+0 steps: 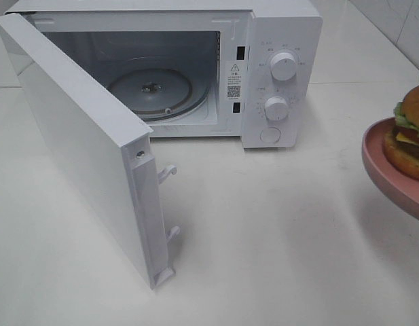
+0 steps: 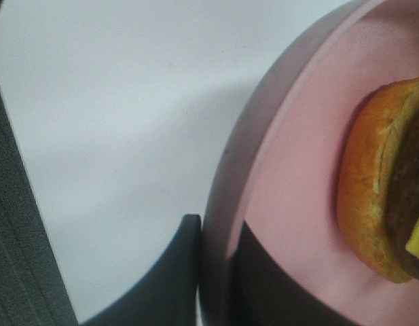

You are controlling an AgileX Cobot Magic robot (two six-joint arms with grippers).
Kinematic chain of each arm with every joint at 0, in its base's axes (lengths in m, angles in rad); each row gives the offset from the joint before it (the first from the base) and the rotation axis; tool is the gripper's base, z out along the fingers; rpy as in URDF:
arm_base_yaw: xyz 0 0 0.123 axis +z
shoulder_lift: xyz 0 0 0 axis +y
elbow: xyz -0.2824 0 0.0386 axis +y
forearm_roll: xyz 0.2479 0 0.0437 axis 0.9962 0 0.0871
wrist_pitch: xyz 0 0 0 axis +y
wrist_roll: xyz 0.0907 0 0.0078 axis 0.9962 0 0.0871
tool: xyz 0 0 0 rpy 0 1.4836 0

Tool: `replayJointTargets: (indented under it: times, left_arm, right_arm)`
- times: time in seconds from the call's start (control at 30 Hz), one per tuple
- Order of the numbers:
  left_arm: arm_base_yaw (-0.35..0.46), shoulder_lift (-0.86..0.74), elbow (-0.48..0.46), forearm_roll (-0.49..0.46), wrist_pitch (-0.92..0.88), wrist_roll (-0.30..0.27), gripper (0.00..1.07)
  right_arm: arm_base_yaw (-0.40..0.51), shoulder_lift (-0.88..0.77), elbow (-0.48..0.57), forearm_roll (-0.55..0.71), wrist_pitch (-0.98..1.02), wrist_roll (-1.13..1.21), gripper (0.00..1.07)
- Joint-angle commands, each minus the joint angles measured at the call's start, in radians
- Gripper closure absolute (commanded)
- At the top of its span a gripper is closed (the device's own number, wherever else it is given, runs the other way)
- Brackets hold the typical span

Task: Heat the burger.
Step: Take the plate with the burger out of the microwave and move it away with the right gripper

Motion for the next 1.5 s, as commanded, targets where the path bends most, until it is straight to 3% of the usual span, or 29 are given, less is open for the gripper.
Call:
replayJointTargets:
  times: [0.03,0.27,0.5,0.7,0.77,1.23,1.3,1.5]
  left_arm:
    - [0.001,-0.006,0.001,-0.001,-0.007,0.002,0.06]
    - [0.001,-0.006,0.001,-0.001,-0.007,0.002,0.06]
    - [0.001,-0.006,0.001,-0.001,-0.007,0.002,0.06]
    - [0.001,-0.006,0.001,-0.001,-0.007,0.002,0.06]
    - [0.001,-0.006,0.001,-0.001,-0.007,0.002,0.06]
    - [0.001,-0.006,0.001,-0.001,-0.007,0.002,0.06]
    - [0.001,-0.006,0.001,-0.001,-0.007,0.002,0.06]
    - [0.001,-0.006,0.001,-0.001,-0.007,0.002,0.06]
  right_arm:
    - [-0.002,-0.008,-0.003,-0.105,-0.023,0.151,1.07]
    - [-0.002,0.029,0.012,-0.181,0.017,0.303,1.07]
    - [-0.002,0.180,0.012,-0.297,0.039,0.673,1.07]
    - [-0.002,0.240,0.012,-0.325,0.036,0.811,1.07]
    - [-0.002,0.307,0.011,-0.359,0.025,0.954,1.07]
    - [-0.002,0.576,-0.024,-0.448,-0.004,1.348,1.07]
    - [-0.002,0.687,-0.051,-0.471,-0.004,1.472,1.07]
    - [-0.002,0.823,-0.072,-0.492,-0.019,1.570,1.07]
